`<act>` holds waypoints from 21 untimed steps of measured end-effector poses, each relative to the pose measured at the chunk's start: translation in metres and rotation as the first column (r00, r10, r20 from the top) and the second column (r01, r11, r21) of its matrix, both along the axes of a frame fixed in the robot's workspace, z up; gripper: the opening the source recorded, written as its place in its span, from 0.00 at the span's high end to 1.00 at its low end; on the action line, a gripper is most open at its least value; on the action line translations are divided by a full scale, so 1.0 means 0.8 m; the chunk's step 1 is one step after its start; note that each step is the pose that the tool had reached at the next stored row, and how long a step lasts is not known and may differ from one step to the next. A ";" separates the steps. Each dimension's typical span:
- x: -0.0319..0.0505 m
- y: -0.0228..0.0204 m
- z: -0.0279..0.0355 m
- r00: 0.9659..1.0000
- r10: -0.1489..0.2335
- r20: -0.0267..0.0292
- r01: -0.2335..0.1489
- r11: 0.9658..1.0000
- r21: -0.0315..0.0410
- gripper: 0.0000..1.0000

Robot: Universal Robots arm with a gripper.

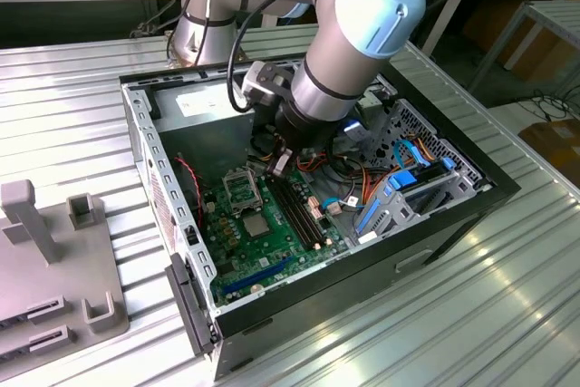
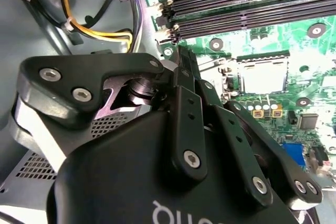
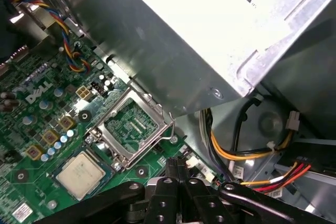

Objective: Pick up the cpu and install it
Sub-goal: 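Close the cpu cover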

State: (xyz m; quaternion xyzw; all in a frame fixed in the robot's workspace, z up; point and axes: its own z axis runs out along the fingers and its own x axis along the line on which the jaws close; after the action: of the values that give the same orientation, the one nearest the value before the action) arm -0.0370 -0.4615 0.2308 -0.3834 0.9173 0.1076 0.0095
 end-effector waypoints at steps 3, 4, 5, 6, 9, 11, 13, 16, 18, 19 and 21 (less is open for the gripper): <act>-0.001 0.0000 -0.0033 1.000 0.000 0.000 0.000 1.000 0.021 0.89; -0.001 0.0001 -0.0044 1.000 0.000 0.000 0.000 1.000 0.023 0.89; -0.002 0.0001 -0.0057 1.000 0.000 0.000 0.000 1.000 0.025 0.89; -0.003 0.0000 -0.0082 1.000 0.000 0.000 0.000 1.000 0.027 0.89; -0.004 0.0000 -0.0133 1.000 0.000 0.000 0.000 0.999 0.045 0.89; -0.004 0.0000 -0.0147 1.000 -0.001 0.000 0.001 0.998 0.058 0.89; -0.004 0.0002 -0.0171 1.000 -0.001 0.000 0.001 0.998 0.064 0.89; -0.004 -0.0001 -0.0228 1.000 0.000 0.000 0.000 0.998 0.069 0.89; -0.005 0.0000 -0.0243 1.000 -0.001 0.000 0.001 0.997 0.079 0.89; -0.005 0.0000 -0.0250 1.000 -0.001 0.000 0.001 0.996 0.084 0.89; -0.005 0.0001 -0.0266 1.000 -0.001 0.000 0.001 0.996 0.092 0.89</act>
State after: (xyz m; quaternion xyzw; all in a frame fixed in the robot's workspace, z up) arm -0.0407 -0.4614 0.2095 -0.3823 0.9114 0.1498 0.0272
